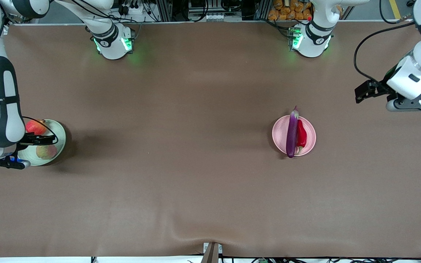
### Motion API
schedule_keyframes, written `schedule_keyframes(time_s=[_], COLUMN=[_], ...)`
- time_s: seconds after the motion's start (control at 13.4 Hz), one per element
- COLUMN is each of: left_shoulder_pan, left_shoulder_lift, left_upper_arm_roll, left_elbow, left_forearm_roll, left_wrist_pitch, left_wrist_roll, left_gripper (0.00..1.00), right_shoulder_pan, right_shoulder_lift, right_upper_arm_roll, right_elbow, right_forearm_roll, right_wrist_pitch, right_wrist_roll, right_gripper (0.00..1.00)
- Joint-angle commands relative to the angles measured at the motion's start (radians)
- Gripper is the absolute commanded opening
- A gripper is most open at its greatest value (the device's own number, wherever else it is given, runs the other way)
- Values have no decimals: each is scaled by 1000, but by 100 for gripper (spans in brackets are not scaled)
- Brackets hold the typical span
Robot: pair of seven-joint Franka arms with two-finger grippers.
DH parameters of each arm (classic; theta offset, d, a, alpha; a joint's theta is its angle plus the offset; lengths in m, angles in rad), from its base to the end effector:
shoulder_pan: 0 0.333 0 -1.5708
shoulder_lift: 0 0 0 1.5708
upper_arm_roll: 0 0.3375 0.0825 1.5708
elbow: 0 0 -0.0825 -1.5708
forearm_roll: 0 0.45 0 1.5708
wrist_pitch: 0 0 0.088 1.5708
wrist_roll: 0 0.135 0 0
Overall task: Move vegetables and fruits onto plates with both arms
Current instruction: 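Set the peach on the green plate while the left arm withdraws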
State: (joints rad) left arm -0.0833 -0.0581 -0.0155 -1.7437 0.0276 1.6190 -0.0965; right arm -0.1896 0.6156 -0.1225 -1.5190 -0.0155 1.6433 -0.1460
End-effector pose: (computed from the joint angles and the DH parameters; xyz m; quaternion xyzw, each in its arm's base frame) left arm 0.5955 -0.0556 0.5646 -0.9993 0.0022 0.0318 0.0174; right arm 0.6691 -0.2090 0.2325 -0.9666 0.0757 0.2447 0.0116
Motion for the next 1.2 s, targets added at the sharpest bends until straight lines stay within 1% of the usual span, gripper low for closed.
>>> schedule_keyframes(time_s=[0.0,0.15,0.3,0.45,0.52,0.6,0.67,0.75,0.9,0.97,1.12], left_shoulder_pan=[23,23,23,25,25,25,25,33,33,33,33], left_shoulder_lift=[3,9,9,6,4,7,12,26,29,29,29], left_upper_arm_roll=[-46,-72,-84,-98,-98,-97,-97,-97,-98,-98,-98], left_elbow=[67,98,107,110,111,125,142,156,161,159,161], left_forearm_roll=[-21,-12,-6,-6,-6,-8,-18,-20,-17,-14,-14], left_wrist_pitch=[-71,-116,-137,-160,-165,-165,-174,-192,-200,-200,-200], left_wrist_roll=[-2,-9,-8,-6,6,7,1,0,11,23,26], left_gripper=[100,100,100,100,100,100,100,100,100,100,100], right_shoulder_pan=[15,53,59,65,70,74,78,79,122,149,164], right_shoulder_lift=[-31,-36,-62,-63,-60,-72,-109,-172,-256,-290,-350], right_upper_arm_roll=[27,52,73,130,141,144,142,141,142,139,133], right_elbow=[95,184,250,389,446,467,477,477,477,476,461], right_forearm_roll=[2,15,112,106,101,106,103,104,109,97,95], right_wrist_pitch=[-174,-258,-270,-324,-338,-344,-347,-350,-420,-454,-499], right_wrist_roll=[-7,-1,-12,-40,-41,-41,-41,-40,-37,-32,-26], right_gripper=[100,100,100,100,100,100,100,100,100,100,100])
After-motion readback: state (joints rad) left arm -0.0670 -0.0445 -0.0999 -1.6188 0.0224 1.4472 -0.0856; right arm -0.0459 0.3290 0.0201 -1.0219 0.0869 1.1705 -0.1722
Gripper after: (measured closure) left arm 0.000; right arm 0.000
